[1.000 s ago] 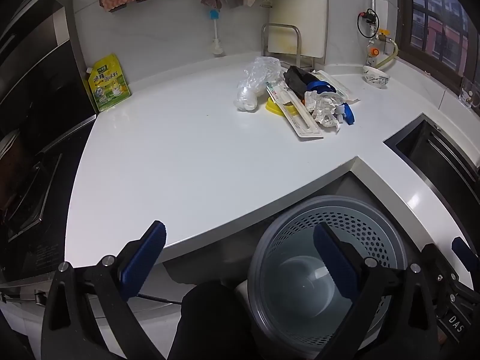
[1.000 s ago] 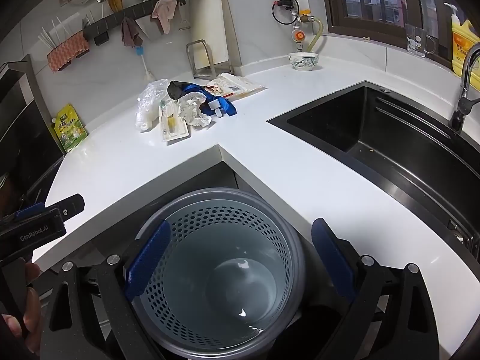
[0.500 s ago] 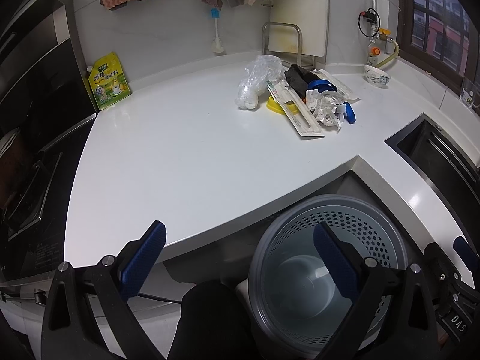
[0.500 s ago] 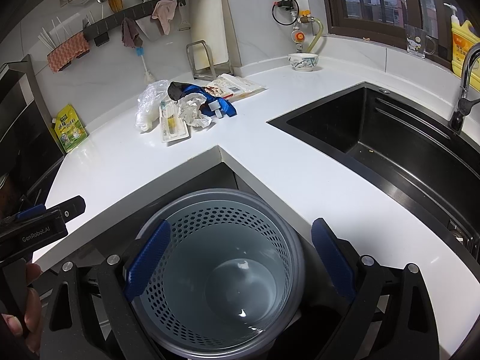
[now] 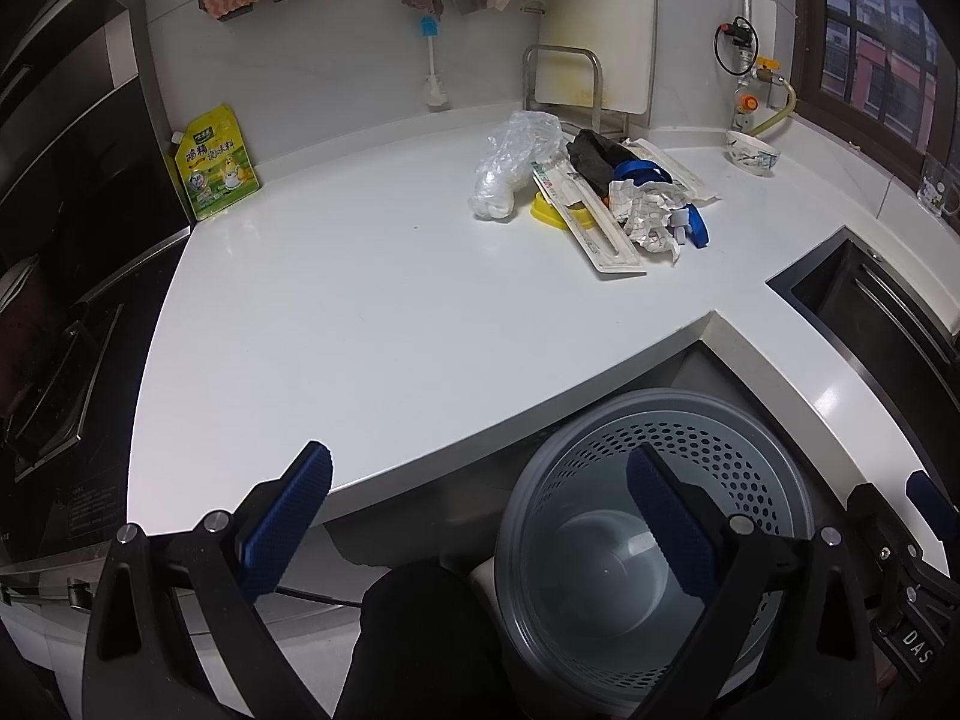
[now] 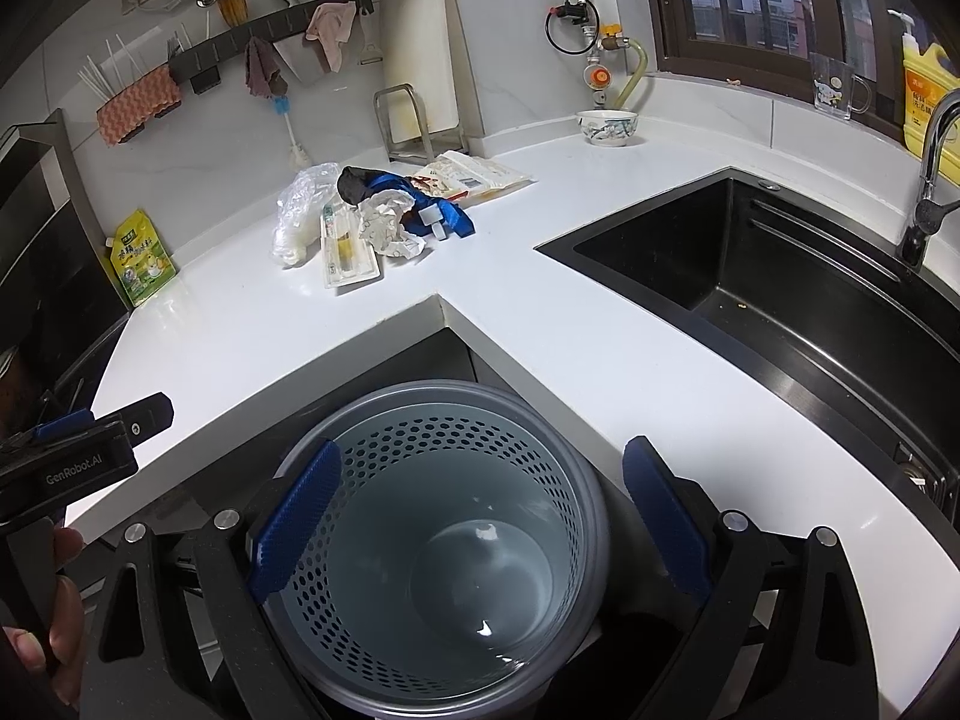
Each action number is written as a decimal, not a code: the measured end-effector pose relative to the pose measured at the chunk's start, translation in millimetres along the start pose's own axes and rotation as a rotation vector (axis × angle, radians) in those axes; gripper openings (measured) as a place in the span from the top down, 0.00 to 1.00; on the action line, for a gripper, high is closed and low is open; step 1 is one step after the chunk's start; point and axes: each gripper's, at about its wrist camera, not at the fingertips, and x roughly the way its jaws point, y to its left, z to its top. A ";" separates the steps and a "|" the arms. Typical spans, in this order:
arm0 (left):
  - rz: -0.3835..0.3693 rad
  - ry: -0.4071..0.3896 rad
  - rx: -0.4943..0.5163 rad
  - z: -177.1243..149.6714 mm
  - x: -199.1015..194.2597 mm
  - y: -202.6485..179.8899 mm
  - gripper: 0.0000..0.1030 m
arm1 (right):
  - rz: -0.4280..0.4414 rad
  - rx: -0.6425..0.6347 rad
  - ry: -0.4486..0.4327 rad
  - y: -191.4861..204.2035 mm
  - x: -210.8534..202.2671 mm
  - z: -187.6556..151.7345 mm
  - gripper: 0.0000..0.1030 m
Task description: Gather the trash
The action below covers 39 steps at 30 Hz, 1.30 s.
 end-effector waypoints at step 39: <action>0.001 0.000 -0.004 0.1 -1.3 -3.2 0.06 | 0.007 0.002 -0.001 -0.4 -0.8 -0.2 0.12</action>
